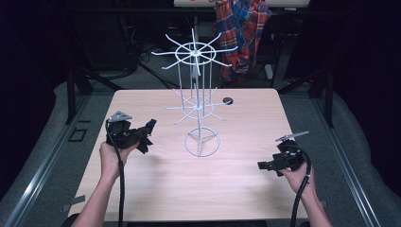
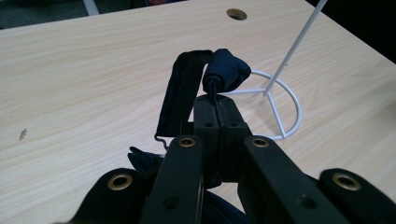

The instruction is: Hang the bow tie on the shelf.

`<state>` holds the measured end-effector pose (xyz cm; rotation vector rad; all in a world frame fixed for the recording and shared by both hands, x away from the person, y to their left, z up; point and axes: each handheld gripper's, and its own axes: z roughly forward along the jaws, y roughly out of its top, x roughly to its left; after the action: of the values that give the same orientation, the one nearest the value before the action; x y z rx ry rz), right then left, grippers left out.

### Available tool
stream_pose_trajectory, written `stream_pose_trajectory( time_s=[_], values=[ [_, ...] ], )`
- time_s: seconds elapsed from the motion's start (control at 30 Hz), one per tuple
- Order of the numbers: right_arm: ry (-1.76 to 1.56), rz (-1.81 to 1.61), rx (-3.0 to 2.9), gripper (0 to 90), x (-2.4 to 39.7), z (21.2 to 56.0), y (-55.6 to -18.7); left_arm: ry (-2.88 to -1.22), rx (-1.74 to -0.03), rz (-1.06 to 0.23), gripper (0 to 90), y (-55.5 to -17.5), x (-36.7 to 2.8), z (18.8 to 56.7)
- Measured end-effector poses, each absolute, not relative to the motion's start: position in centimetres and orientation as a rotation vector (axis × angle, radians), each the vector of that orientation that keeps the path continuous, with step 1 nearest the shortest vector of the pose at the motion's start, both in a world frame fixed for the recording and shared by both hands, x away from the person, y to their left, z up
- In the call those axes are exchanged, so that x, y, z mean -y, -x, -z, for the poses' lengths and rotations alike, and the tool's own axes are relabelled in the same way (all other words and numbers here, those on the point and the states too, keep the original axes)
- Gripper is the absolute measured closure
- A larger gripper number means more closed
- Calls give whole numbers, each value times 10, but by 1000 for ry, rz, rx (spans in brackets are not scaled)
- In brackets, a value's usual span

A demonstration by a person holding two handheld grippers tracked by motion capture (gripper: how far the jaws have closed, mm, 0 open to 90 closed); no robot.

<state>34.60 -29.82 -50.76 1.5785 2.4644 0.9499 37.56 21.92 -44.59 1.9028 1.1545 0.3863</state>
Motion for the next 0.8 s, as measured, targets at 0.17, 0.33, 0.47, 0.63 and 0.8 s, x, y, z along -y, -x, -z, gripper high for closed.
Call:
stream_pose_trajectory(
  time_s=[0.17,0.33,0.47,0.63,0.8],
  values=[
    [-1580,-950,-2469,150,297,508,-346,-1897,-1138,-401,892,-378,-216,443],
    [-1583,-943,-2474,150,297,509,-346,-1882,-1136,-408,892,-381,-214,441],
    [-1587,-940,-2473,149,297,509,-346,-1873,-1122,-417,892,-383,-215,436],
    [-1591,-933,-2483,147,297,510,-346,-1860,-1120,-419,892,-387,-214,433],
    [-1590,-926,-2481,145,296,510,-346,-1849,-1117,-422,892,-389,-213,430]
  ],
)
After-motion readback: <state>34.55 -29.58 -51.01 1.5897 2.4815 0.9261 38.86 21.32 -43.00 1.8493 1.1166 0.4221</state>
